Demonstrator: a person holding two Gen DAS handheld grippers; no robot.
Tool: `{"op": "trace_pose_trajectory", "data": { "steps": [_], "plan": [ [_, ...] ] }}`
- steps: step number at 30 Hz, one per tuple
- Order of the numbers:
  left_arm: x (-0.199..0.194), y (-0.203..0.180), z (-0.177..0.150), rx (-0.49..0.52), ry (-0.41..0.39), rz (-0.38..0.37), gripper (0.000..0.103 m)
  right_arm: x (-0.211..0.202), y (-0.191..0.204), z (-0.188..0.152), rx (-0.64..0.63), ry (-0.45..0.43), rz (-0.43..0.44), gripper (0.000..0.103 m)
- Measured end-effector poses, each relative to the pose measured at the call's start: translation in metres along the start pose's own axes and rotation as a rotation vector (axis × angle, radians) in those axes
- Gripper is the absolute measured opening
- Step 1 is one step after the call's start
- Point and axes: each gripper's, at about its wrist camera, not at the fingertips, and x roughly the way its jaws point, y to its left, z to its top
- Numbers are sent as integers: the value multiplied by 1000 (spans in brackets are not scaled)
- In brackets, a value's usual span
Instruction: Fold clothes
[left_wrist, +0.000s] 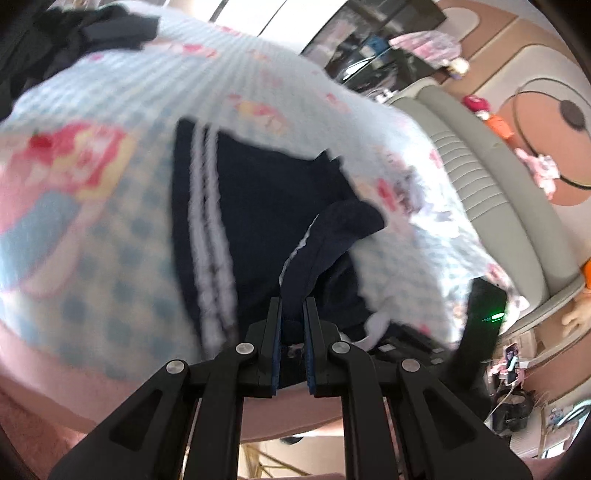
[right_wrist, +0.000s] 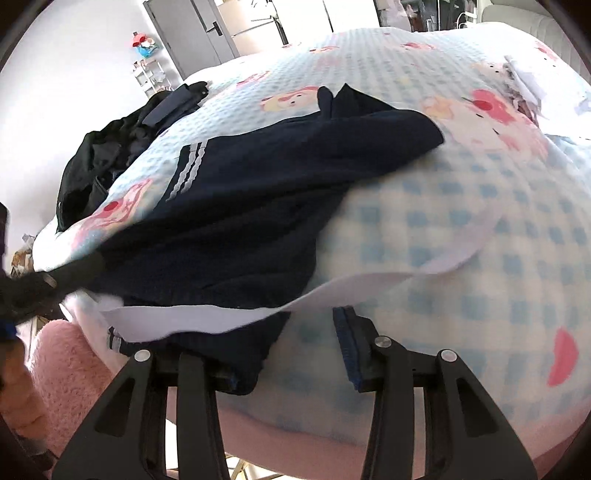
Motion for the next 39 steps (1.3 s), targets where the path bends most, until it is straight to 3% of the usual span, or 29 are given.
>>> {"op": "trace_pose_trajectory", "data": {
  "steps": [4, 8, 12, 18, 22, 24, 29, 34, 39],
  "plan": [
    [4, -1, -9, 8, -4, -7, 11, -16, -1, -5, -28, -30, -60, 43],
    [-7, -19, -2, 88, -46, 3, 11, -31, 3, -7, -26, -55, -113, 45],
    [-8, -10, 1, 62, -35, 18, 11, -17, 7, -13, -55, 57, -36, 45],
    [-17, 13, -12, -12, -30, -41, 11, -41, 6, -15, -58, 12, 119, 45],
    [-16, 17, -12, -30, -17, -45, 11, -40, 10, -11, -84, 7, 96, 45],
    [-16, 13, -13, -17, -21, -25, 11, -35, 8, -12, -77, 25, 86, 45],
    [-10, 11, -15, 24, 2, 159, 11, -33, 8, -16, -67, 58, 113, 45],
    [-8, 11, -18, 11, 11, 128, 11, -30, 17, -17, -111, 60, 85, 45],
    [-24, 6, -16, 9, -14, 105, 11, -7, 3, -17, -46, 92, 32, 45]
  ]
}}
